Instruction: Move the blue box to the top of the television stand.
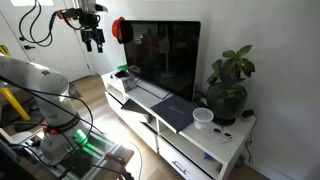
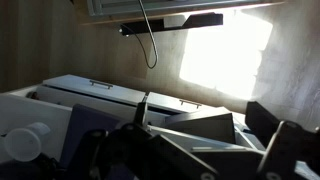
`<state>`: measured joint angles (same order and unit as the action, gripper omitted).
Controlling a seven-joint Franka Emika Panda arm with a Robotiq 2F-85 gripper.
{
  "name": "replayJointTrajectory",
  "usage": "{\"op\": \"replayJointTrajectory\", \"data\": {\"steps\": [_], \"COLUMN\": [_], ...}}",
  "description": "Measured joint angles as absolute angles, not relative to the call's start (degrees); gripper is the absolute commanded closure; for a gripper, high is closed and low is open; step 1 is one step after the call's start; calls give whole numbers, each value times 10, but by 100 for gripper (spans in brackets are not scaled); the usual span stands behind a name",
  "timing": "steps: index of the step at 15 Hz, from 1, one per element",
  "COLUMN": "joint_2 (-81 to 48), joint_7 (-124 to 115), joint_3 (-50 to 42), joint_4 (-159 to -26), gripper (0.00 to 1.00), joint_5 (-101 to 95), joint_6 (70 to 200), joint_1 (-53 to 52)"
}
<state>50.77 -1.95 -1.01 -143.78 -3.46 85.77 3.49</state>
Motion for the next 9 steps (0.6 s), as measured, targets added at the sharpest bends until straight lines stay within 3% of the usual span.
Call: {"op": "replayJointTrajectory", "data": {"steps": [9], "joint_2": [490], "joint_7": [-17], "joint_3": [4], "joint_4": [-1454], "gripper": [0], "joint_5": [-35], "joint_6": [885], "joint_1": [19]}}
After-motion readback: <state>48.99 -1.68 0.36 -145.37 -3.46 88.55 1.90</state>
